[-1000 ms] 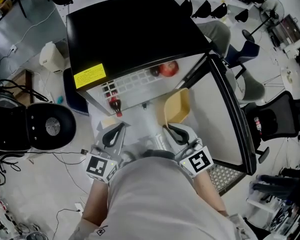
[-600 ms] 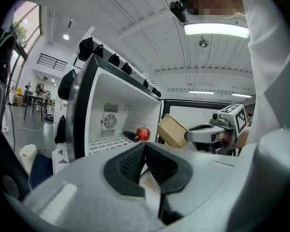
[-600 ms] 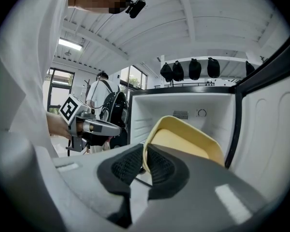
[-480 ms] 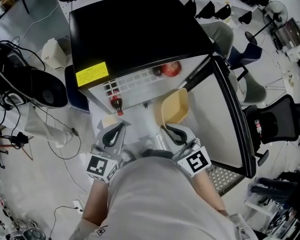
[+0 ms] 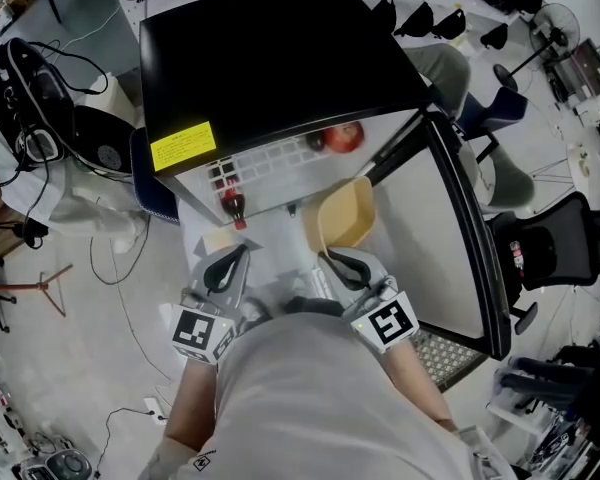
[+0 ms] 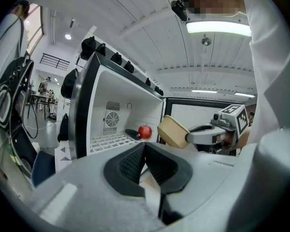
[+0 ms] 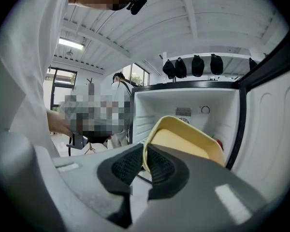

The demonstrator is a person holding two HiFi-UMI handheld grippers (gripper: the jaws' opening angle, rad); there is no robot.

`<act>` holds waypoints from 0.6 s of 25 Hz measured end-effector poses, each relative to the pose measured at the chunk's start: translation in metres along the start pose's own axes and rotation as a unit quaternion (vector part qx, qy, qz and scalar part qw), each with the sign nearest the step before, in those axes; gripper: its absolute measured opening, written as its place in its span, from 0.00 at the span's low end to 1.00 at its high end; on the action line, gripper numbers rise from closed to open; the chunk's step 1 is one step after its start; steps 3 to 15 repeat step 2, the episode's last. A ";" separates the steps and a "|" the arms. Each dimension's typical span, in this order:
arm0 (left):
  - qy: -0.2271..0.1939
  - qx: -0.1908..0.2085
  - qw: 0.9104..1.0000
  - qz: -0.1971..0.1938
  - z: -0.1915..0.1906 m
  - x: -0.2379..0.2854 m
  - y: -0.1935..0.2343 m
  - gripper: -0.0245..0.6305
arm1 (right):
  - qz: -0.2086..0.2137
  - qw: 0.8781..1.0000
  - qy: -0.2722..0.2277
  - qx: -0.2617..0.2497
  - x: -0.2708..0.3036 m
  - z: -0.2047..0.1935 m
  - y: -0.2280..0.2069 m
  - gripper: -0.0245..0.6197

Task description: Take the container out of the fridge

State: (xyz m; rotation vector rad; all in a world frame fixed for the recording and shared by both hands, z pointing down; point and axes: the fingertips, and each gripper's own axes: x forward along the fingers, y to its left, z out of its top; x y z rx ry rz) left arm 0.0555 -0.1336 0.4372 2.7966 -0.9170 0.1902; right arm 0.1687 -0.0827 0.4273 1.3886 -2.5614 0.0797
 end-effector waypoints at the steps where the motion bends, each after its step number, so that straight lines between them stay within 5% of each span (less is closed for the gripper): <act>1: 0.000 0.001 1.000 0.000 0.000 0.000 0.000 0.05 | 0.001 1.000 0.001 -0.001 0.000 0.000 0.000 0.08; 15: 0.000 0.001 1.000 0.001 0.000 0.000 0.000 0.05 | 0.001 1.000 0.002 -0.003 0.000 -0.001 0.000 0.08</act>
